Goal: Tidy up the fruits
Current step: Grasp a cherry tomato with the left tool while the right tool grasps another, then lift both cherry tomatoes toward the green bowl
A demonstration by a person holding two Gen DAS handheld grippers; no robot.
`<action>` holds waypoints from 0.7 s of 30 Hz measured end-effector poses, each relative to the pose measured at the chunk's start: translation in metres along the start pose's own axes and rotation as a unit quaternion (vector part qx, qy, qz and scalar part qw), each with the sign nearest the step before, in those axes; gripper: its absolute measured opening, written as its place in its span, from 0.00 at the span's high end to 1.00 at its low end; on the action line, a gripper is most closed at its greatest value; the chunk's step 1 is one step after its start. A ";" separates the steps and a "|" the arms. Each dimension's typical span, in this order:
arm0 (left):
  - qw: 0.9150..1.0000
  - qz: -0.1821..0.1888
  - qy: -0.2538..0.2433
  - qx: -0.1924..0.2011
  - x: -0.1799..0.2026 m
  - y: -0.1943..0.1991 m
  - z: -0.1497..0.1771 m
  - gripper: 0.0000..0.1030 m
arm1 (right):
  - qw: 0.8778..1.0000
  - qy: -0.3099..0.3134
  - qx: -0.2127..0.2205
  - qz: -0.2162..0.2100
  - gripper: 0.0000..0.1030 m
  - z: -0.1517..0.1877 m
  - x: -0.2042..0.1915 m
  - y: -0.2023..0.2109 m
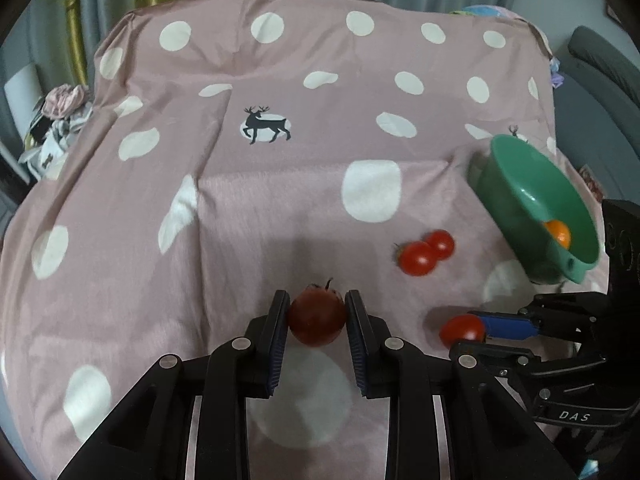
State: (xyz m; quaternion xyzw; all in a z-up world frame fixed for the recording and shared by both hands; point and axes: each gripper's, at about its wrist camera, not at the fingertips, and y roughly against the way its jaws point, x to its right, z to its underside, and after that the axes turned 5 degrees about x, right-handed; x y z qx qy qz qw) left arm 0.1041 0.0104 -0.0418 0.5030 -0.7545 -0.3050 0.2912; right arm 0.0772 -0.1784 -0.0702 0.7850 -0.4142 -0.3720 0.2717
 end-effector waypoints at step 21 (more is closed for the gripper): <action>1.000 -0.007 -0.001 0.017 0.022 0.033 0.032 0.72 | 0.999 0.007 0.052 0.012 0.73 0.025 -0.010 0.052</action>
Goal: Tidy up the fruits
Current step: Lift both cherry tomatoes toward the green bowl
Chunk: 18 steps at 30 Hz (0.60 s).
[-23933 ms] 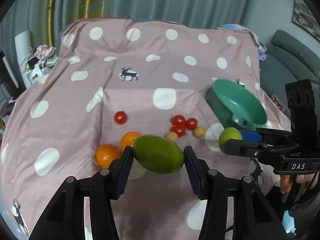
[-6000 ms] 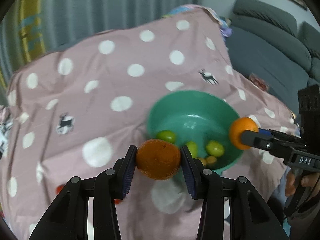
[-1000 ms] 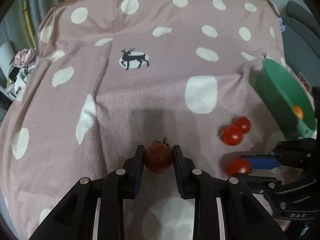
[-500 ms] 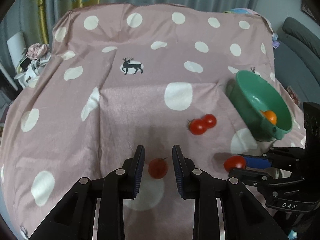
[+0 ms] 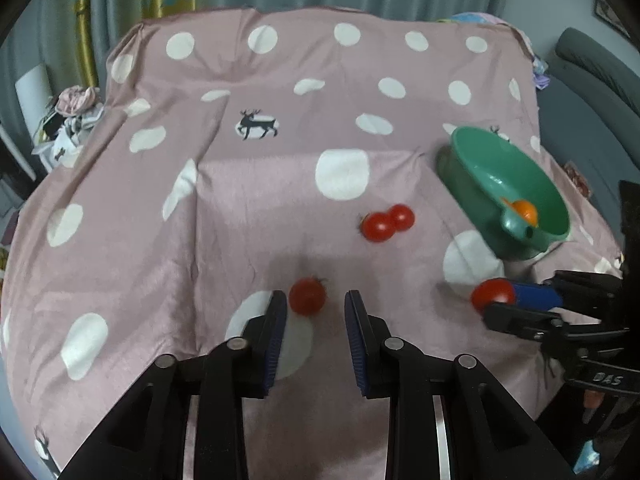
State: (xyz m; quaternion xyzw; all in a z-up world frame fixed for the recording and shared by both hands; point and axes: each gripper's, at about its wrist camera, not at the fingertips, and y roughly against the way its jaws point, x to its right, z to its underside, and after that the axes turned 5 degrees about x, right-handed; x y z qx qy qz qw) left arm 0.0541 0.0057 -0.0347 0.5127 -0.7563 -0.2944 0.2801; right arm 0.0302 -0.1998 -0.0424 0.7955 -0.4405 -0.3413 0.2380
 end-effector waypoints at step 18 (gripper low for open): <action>0.998 -0.009 -0.031 -0.050 0.003 -0.068 0.002 0.73 | 1.000 -0.011 -0.001 -0.011 0.73 0.003 0.008 -0.003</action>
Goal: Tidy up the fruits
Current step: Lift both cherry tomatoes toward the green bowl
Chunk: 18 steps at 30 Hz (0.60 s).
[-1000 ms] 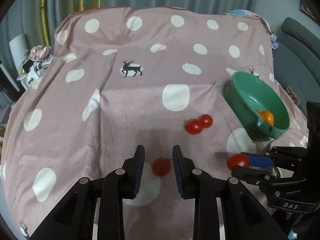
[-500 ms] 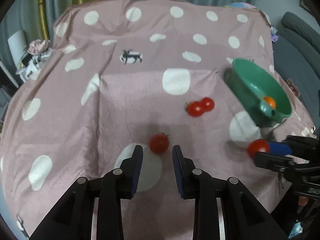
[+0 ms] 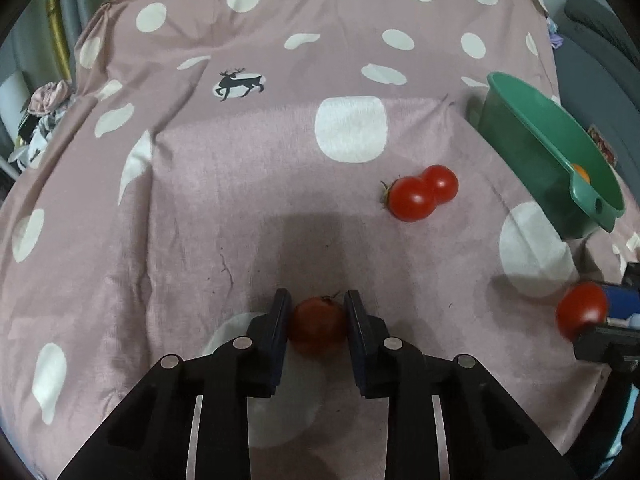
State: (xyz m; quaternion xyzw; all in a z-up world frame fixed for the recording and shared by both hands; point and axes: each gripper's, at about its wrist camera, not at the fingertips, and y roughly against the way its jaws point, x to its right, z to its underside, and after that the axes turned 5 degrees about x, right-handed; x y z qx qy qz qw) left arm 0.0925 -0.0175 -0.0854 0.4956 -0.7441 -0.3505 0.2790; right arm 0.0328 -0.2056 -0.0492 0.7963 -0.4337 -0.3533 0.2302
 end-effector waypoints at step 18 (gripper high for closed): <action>0.999 0.021 0.015 0.047 0.025 0.064 0.000 0.73 | 1.000 -0.001 0.025 -0.011 0.73 0.004 -0.003 0.022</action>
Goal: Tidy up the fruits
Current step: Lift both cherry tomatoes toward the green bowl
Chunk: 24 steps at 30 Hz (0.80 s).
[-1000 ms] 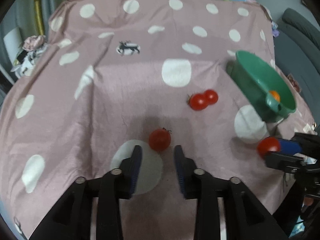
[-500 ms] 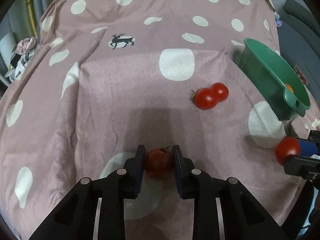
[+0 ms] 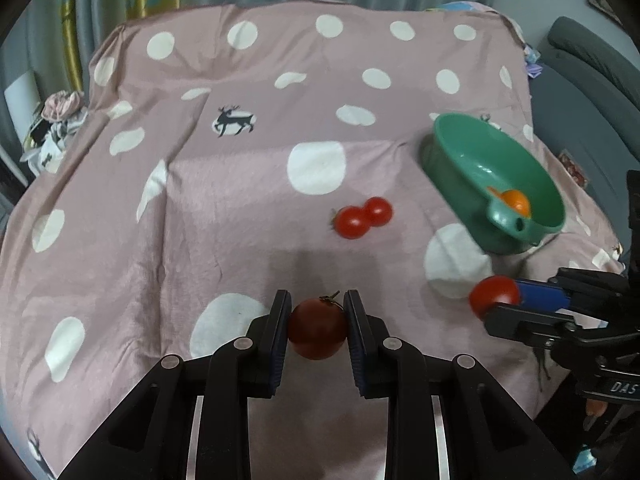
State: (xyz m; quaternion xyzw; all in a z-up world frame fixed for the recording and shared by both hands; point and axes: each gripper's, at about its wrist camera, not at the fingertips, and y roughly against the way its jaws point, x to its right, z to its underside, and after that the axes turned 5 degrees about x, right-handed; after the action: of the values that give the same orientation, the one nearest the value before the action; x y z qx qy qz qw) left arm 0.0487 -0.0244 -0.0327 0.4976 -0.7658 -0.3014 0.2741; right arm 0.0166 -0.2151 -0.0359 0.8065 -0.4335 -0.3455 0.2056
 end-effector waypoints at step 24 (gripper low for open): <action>0.998 -0.003 -0.066 0.024 0.060 0.019 -0.014 0.73 | 0.998 -0.012 0.058 0.001 0.73 -0.001 0.015 0.045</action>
State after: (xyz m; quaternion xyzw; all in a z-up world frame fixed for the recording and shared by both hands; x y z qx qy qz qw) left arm 0.0265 -0.0769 -0.0019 0.4849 -0.7880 -0.3159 0.2101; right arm -0.0021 -0.2521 -0.0128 0.8121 -0.4563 -0.3296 0.1537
